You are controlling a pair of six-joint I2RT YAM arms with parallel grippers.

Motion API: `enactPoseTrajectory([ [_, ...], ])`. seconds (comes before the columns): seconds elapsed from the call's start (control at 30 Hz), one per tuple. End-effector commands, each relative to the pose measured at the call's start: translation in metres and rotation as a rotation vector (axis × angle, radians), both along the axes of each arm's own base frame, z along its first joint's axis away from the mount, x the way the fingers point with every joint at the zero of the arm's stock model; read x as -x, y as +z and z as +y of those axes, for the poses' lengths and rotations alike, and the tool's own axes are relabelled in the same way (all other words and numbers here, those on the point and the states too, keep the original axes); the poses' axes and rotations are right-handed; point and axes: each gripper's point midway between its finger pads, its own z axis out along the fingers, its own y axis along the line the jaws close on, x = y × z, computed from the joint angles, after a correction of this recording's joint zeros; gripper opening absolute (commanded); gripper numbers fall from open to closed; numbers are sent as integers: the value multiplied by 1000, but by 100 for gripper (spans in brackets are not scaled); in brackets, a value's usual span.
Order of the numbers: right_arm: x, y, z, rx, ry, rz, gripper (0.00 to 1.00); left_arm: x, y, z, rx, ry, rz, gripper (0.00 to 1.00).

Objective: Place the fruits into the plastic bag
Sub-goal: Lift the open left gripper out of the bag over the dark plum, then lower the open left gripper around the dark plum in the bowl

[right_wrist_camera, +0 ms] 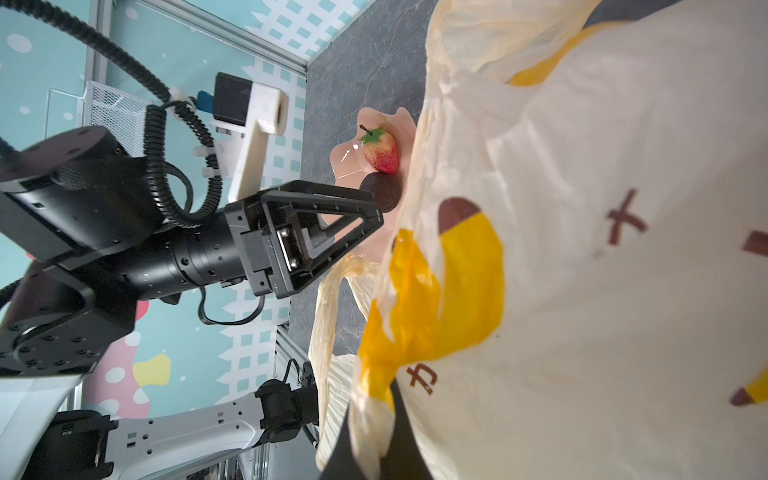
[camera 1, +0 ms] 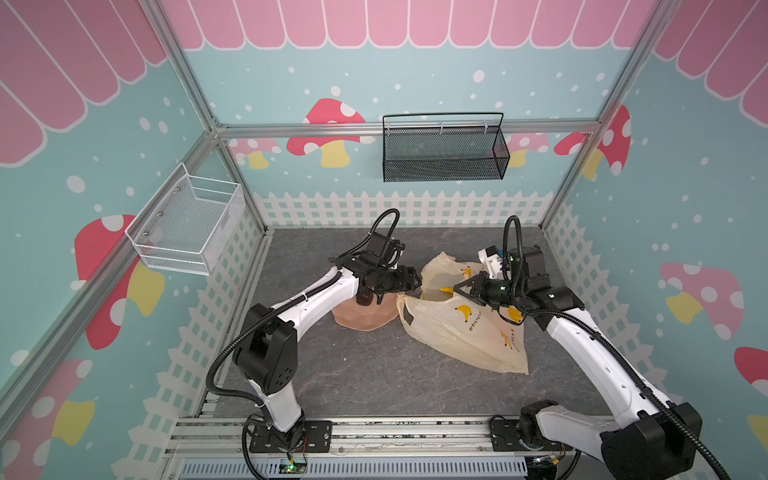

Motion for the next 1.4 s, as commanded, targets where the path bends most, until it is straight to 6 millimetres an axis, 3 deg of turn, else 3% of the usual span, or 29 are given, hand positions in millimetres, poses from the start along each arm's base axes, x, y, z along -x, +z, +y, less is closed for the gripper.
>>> enactPoseTrajectory([
  [0.0, 5, -4, 0, 13, 11, 3, 0, 3, -8, 31, -176, 29, 24, 81],
  [0.17, 6, -3, 0, 13, 11, 3, 0, 2, -14, 50, -239, 62, 44, 81],
  [0.43, 7, -3, -1, 15, 6, -1, 0, -1, -28, 109, -486, 120, 69, 81],
  [0.6, 7, -2, -2, 15, 3, -2, 0, -3, -43, 130, -604, 102, 95, 81],
  [0.8, 7, -2, -2, 19, 2, -1, 0, -9, -61, 138, -643, 80, 109, 80],
  [1.07, 8, 0, -3, 18, -5, -3, 0, -17, -91, 135, -562, 79, 140, 77],
  [1.17, 8, 0, -4, 17, -7, -4, 0, -24, -100, 144, -541, 106, 158, 76],
  [1.37, 9, 0, -4, 17, -10, -2, 0, -33, -114, 139, -528, 103, 163, 74],
])
